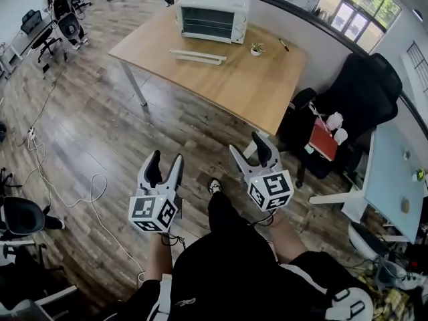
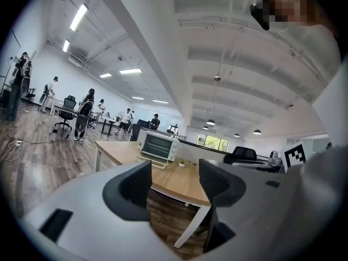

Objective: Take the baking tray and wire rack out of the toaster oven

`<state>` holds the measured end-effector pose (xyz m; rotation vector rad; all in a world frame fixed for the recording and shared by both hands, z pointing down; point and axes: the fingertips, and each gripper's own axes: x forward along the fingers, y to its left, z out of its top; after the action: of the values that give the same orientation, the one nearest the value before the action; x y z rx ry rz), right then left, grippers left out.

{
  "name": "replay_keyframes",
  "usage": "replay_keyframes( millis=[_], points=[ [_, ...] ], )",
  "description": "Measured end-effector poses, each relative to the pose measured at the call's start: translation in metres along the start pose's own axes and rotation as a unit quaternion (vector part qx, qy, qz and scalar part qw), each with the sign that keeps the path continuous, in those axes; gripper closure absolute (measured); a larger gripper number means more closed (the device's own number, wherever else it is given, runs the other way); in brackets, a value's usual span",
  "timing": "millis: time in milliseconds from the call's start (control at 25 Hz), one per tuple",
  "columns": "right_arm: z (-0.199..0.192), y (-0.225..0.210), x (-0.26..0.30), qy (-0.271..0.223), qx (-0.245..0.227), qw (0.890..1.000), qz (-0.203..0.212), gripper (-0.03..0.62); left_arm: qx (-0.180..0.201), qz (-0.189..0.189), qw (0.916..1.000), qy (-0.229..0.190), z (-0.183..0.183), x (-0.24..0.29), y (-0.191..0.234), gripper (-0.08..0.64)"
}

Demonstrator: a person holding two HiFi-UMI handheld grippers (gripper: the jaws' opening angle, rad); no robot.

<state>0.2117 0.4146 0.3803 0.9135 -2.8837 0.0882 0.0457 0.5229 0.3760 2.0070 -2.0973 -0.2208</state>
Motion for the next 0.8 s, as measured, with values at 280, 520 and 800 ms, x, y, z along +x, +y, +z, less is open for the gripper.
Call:
replay_keyframes(
  millis=[280,520,800],
  points=[
    [0.018,-0.056,0.104,0.017,0.006,1.0,0.018,0.302,-0.004,0.026,0.9996,0.007,0.026,0.089,0.044,0.304],
    [0.021,-0.107,0.178,0.018,0.027,0.999,0.018,0.305,-0.013,0.022,0.9991,0.035,0.023,0.181,0.065,0.304],
    [0.025,-0.165,0.247,0.026,0.033,0.999,0.018,0.316,-0.016,0.021,0.999,0.037,0.037,0.273,0.082,0.305]
  ],
)
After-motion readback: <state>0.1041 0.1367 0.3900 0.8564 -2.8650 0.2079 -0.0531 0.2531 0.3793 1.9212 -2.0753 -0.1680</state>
